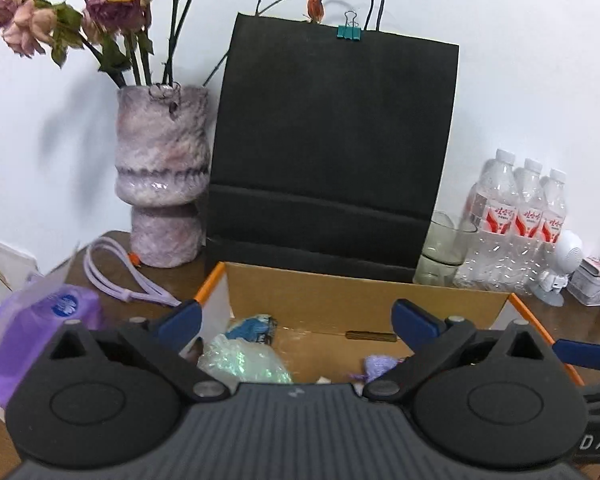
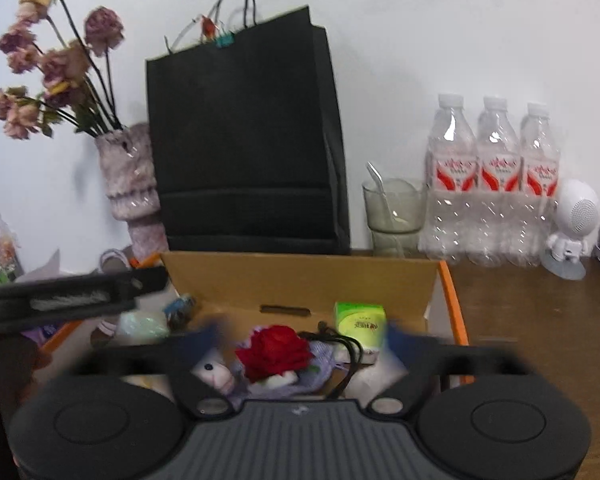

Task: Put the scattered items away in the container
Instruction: 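Move both tools back to the remaining cap and packet on the desk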

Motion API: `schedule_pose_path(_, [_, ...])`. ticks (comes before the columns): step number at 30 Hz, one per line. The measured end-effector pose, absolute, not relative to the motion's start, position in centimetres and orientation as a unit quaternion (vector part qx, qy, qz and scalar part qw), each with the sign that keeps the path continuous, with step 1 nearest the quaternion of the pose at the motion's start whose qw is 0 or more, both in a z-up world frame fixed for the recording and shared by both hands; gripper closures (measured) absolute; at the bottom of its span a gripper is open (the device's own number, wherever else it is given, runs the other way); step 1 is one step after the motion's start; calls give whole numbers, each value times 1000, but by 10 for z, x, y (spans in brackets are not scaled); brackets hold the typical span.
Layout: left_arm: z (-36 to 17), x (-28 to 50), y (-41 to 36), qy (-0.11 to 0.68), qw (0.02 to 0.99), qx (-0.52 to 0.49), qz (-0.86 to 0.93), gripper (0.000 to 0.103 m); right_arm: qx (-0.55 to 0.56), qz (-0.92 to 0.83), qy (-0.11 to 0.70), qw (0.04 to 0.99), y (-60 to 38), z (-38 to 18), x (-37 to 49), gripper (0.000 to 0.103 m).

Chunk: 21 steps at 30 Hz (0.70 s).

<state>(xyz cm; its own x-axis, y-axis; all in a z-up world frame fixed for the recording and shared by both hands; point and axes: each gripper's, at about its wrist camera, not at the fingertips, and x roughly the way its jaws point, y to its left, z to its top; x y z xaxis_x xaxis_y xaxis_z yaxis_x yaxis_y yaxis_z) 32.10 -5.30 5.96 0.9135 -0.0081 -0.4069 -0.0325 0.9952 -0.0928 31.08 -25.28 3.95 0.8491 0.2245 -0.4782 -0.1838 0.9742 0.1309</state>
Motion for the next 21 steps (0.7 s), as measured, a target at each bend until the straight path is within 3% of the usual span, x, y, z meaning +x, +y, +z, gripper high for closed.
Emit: schedule_pose_path(21, [57, 319, -58, 224, 974, -33, 25, 0, 36, 95, 279, 955, -253, 44, 312, 0])
